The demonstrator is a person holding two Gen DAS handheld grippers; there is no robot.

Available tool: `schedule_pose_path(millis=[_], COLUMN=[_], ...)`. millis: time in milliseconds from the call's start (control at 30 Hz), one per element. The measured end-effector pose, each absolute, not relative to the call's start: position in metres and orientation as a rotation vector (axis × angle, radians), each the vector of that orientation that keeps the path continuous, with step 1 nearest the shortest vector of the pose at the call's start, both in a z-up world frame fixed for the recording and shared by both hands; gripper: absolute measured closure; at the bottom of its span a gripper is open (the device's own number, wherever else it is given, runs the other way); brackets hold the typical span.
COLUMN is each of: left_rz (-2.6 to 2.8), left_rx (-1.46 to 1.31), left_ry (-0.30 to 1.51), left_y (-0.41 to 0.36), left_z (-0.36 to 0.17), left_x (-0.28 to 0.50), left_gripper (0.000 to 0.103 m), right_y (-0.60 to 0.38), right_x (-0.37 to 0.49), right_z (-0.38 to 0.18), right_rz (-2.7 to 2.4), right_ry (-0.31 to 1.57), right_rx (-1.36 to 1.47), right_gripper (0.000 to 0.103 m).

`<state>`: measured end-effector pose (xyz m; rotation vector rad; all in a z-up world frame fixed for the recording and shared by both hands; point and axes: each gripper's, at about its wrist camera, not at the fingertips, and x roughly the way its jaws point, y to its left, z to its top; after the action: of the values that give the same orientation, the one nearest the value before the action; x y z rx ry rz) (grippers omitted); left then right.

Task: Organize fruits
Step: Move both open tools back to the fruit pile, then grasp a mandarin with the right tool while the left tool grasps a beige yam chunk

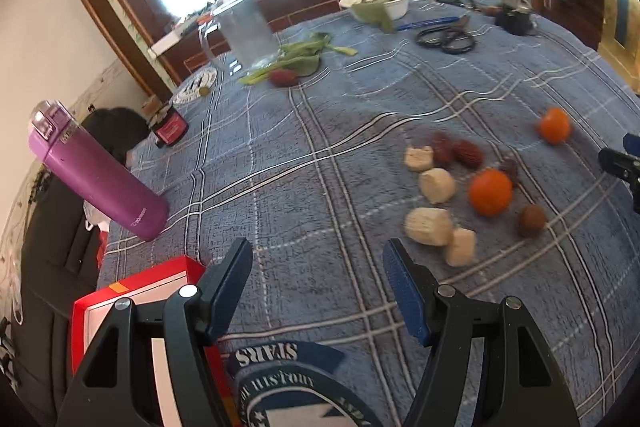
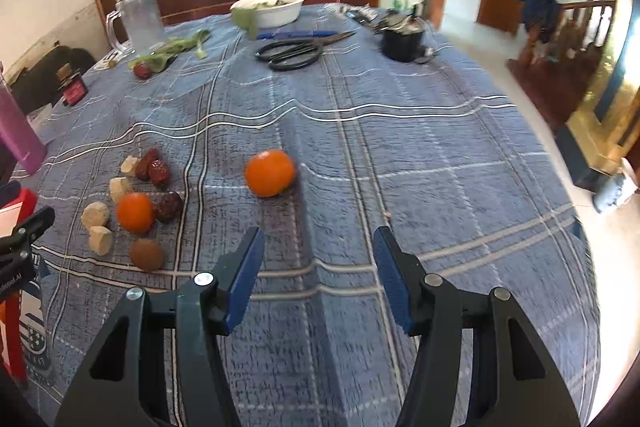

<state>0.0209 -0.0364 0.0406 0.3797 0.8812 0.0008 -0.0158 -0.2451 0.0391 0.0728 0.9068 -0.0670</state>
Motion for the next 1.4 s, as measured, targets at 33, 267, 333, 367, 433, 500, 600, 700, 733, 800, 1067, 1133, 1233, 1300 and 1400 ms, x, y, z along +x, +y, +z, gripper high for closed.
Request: schedule_pose_path(millis=[33,267,333,367,433,500,600,700,733,800,1067,1133,1233,1300,1400], left_rz=[-0.006,-0.11,-0.134,-0.15,-0.172,-0.194,-0.23,-0.251,-0.259,-0.262,-0.264,-0.265,-0.267,-0.263,-0.245], left_rx=[0.369,0.325,0.311,0.299,0.289,0.284,0.271,0.26,0.248,0.219,0.166,0.159,0.142,0.129,0.104], left_ry=[0.891,0.952,0.965,0.975,0.985,0.995,1.021,1.035,1.044,1.058,1.024,1.018,1.019,1.015,1.003], left_y=[-0.035,-0.04,-0.042,-0.042,-0.047,-0.051,-0.06,-0.065,-0.066,-0.067,-0.07,-0.07,-0.068,-0.063,-0.051], left_z=[0.04,0.032,0.03,0.029,0.026,0.024,0.016,0.01,0.008,0.005,0.004,0.004,0.005,0.008,0.017], left_x=[0.024,0.026,0.024,0.024,0.022,0.022,0.023,0.024,0.025,0.028,0.036,0.037,0.036,0.033,0.024], left_gripper=[0.035,0.035,0.035,0.035,0.035,0.035,0.036,0.039,0.042,0.047,0.075,0.086,0.087,0.087,0.087], right_y=[-0.244,-0.234,-0.229,-0.226,-0.223,-0.222,-0.222,-0.225,-0.225,-0.226,-0.231,-0.232,-0.235,-0.236,-0.237], right_x=[-0.011,0.03,0.039,0.044,0.05,0.054,0.057,0.056,0.056,0.055,0.053,0.053,0.05,0.046,0.04], right_z=[0.038,0.04,0.037,0.036,0.031,0.026,0.016,0.013,0.013,0.012,0.012,0.012,0.016,0.021,0.028], right_rz=[-0.062,-0.013,-0.02,-0.039,-0.061,-0.068,-0.073,-0.076,-0.076,-0.077,-0.06,-0.053,-0.041,-0.029,-0.018], right_ry=[0.911,0.933,0.947,0.95,0.951,0.96,0.977,0.962,0.957,0.94,0.914,0.913,0.896,0.871,0.838], right_rx=[0.07,0.132,0.136,0.132,0.132,0.132,0.147,0.154,0.153,0.156,0.164,0.174,0.195,0.207,0.235], right_gripper=[0.045,0.045,0.045,0.045,0.045,0.045,0.045,0.049,0.052,0.056,0.067,0.067,0.067,0.067,0.067])
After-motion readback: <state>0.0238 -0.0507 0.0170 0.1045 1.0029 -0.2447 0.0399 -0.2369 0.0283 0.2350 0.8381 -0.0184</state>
